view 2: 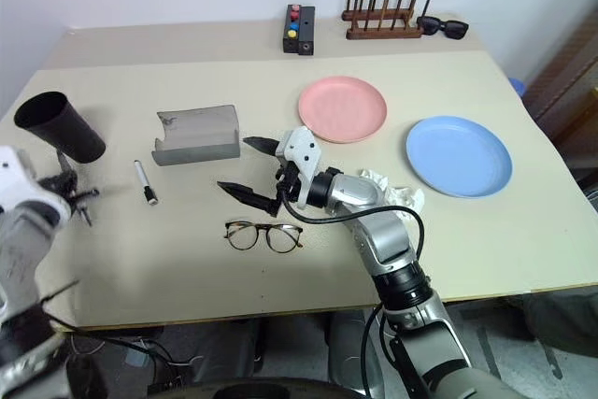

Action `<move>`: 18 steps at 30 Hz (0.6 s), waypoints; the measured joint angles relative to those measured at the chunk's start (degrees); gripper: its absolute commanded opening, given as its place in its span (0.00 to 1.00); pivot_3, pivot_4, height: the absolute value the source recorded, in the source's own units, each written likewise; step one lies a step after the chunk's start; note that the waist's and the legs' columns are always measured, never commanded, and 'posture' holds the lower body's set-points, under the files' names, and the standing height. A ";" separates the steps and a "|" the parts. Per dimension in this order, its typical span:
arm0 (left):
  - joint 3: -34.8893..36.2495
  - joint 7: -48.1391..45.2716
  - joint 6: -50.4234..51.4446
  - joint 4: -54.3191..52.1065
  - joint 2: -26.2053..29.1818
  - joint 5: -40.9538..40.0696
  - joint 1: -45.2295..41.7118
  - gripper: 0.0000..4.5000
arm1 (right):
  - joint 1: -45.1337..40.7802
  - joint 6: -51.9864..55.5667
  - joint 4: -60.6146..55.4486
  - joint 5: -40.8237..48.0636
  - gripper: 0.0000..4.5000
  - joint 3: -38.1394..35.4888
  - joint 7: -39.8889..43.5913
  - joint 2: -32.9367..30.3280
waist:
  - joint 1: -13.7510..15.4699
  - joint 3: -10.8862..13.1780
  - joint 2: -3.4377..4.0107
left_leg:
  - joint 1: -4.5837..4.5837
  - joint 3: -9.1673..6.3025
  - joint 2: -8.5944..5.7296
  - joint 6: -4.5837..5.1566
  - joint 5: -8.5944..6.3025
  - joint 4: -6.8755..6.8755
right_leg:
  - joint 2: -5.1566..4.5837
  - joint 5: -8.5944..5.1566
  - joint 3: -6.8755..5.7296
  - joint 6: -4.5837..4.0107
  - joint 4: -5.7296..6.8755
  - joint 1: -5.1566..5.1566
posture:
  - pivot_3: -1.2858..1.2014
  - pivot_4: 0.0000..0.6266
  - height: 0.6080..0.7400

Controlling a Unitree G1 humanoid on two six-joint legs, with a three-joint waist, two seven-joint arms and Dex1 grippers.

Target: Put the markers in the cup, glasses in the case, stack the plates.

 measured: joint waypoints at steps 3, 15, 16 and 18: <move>0.01 -3.63 -0.17 -4.70 1.48 -2.90 1.67 0.00 | -0.71 -0.34 0.99 0.20 1.00 0.33 1.04 0.82 | 0.47 0.00 -0.02 | 0.02 -0.02 0.00 0.00 0.01 0.10 | 0.00 0.01 -0.01 -0.10 -0.08 0.13 | 0.52 0.24 1.00; -4.42 -0.79 -24.74 0.41 7.45 6.92 -12.66 0.00 | -3.27 -2.64 3.53 0.55 1.00 0.31 1.40 5.37 | -0.29 -0.02 -0.01 | 0.06 0.02 0.01 0.00 0.02 0.00 | 0.05 0.06 0.01 -0.08 -0.09 0.09 | 0.52 0.24 1.00; -4.96 0.66 -28.33 2.43 7.94 9.57 -13.67 0.00 | -3.38 -2.97 3.54 0.55 1.00 0.25 0.91 5.95 | -0.29 -0.01 0.00 | 0.06 0.04 0.01 0.01 0.01 -0.02 | 0.05 0.09 0.02 -0.02 -0.10 0.09 | 0.52 0.24 1.00; -5.84 5.04 -34.78 9.34 8.07 14.86 -16.34 0.00 | -3.66 -3.42 3.89 0.56 1.00 0.15 -0.18 7.42 | -0.19 -0.01 0.00 | 0.06 0.01 0.01 0.01 0.02 -0.04 | 0.06 0.17 0.00 0.14 -0.09 0.05 | 0.52 0.24 1.00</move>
